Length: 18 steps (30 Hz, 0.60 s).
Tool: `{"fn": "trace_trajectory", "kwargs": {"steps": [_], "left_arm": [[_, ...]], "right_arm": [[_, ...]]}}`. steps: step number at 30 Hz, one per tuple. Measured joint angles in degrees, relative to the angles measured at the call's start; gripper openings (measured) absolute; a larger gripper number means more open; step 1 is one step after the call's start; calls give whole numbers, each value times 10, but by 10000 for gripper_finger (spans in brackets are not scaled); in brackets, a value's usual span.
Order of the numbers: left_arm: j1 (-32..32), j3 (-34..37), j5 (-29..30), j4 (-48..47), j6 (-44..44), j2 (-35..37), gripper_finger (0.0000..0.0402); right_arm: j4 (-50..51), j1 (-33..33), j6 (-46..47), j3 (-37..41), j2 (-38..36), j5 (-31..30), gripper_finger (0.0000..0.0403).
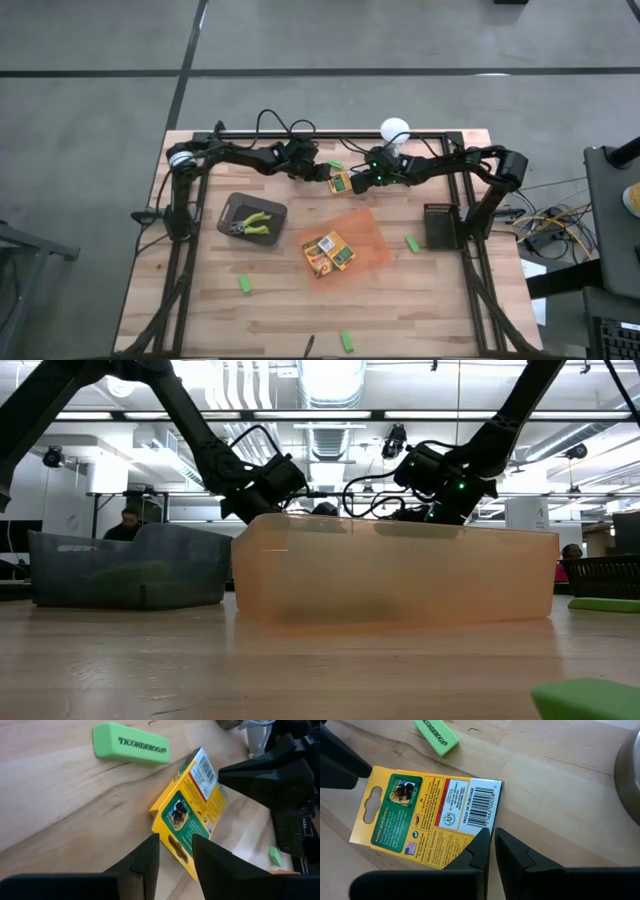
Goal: Pick & Place School Supplies
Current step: Put the crayon box into the orange bin
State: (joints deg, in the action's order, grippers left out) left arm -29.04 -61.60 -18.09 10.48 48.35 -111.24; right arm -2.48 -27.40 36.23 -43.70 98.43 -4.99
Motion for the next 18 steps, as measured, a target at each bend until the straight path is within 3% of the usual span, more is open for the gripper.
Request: {"fn": "trace_trajectory", "kwargs": {"steps": [18], "left_arm": [[3, 0, 3, -36, -11, -2, 119]], "right_arm": [[-7, 0, 0, 0, 0, 0, 26]]}}
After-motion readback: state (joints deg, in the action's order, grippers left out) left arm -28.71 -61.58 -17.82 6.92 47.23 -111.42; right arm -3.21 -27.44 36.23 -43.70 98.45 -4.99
